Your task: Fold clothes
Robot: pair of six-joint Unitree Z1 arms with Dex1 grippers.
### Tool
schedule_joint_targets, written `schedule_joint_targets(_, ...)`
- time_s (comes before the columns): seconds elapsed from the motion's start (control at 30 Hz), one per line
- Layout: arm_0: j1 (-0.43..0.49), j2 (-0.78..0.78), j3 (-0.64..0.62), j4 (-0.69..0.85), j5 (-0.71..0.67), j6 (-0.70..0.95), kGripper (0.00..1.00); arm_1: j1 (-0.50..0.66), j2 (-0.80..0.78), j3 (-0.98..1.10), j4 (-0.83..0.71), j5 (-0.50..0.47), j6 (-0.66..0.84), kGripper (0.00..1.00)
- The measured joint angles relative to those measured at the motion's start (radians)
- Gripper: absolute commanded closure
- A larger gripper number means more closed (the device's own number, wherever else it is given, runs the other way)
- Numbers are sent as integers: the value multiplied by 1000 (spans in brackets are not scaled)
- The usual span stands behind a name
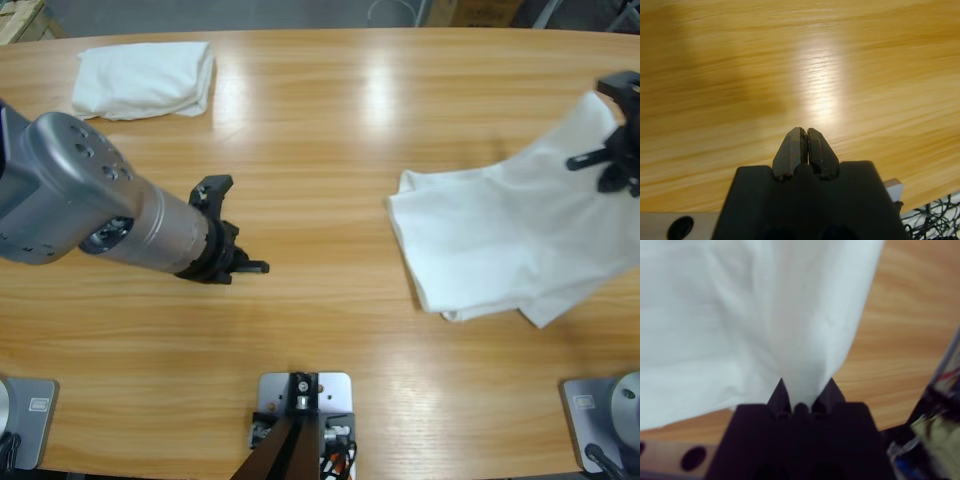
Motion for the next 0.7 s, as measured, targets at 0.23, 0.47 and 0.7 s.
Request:
schedule_joint_targets(0.23,0,-1,21,-15,1,-7,1000,254,61,-146,106,-21,91,1000)
schedule_joint_targets(0.47,0,-1,31,-22,1,-7,1000,349,138,-204,107,51,114,1000)
schedule_joint_targets(0.7,0,-2,68,-48,1,-15,1000,494,240,-303,108,80,116,1000)
